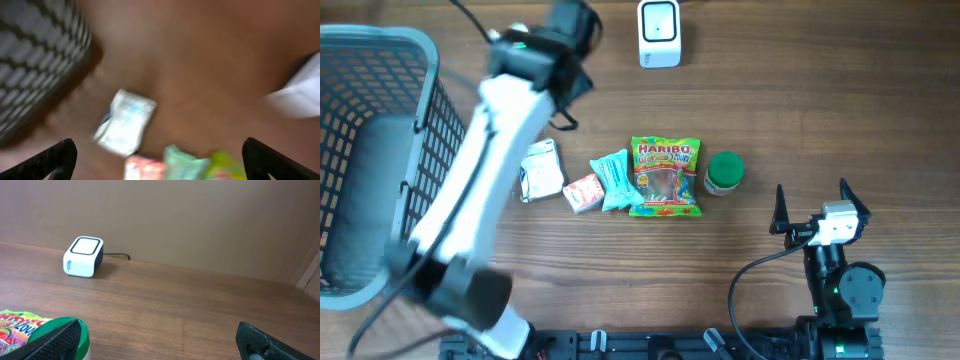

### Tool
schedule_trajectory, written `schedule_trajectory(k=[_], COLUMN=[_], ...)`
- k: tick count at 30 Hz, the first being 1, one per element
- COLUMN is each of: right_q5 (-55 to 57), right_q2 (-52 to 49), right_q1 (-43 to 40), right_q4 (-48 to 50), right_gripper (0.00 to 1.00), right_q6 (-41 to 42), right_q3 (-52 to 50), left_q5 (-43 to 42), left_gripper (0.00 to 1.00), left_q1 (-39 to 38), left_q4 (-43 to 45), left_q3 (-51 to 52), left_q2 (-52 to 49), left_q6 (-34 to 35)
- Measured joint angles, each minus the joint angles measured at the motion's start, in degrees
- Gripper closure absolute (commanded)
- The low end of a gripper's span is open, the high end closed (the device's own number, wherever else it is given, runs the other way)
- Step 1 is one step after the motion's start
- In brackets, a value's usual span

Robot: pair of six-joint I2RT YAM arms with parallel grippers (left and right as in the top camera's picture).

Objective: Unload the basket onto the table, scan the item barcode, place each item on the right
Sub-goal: 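Lift the plaster box out and set it left of the Kleenex pack, then retract the left arm and reach the right gripper to the green-lidded jar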

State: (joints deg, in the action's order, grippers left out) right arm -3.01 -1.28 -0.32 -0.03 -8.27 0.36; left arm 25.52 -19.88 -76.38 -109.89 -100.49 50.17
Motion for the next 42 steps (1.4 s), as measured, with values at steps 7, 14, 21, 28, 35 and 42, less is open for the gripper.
schedule_trajectory(k=[7, 14, 21, 28, 35, 42], right_q5=[0.00, -1.07, -13.35, -25.51, -21.27, -21.88], right_q2=[0.00, 0.00, 0.00, -2.01, -41.48, -72.67], right_q1=[0.00, 0.00, 0.00, 0.00, 0.00, 0.07], right_q4=[0.00, 0.04, 1.92, -18.32, -57.31, -66.58], right_gripper=[0.00, 0.00, 0.00, 0.01, 0.00, 0.00], right_q6=[0.00, 0.63, 28.17, 36.81, 25.18, 23.08], right_q3=[0.00, 0.00, 0.00, 14.53, 59.91, 74.49], left_q5=[4.50, 12.48, 22.01, 19.71, 12.39, 5.07], left_gripper=[0.00, 0.00, 0.00, 0.00, 0.00, 0.00], left_q1=[0.00, 0.00, 3.72, 8.35, 9.09, 11.28], left_q4=[20.87, 39.26, 40.41, 45.72, 56.83, 59.89], left_q3=[-6.93, -7.19, -6.73, 10.14, 32.61, 38.45], left_q2=[18.78, 31.28, 33.75, 44.63, 67.56, 87.12], left_q6=[-11.23, -33.62, -42.80, -42.84, -42.80, -42.80])
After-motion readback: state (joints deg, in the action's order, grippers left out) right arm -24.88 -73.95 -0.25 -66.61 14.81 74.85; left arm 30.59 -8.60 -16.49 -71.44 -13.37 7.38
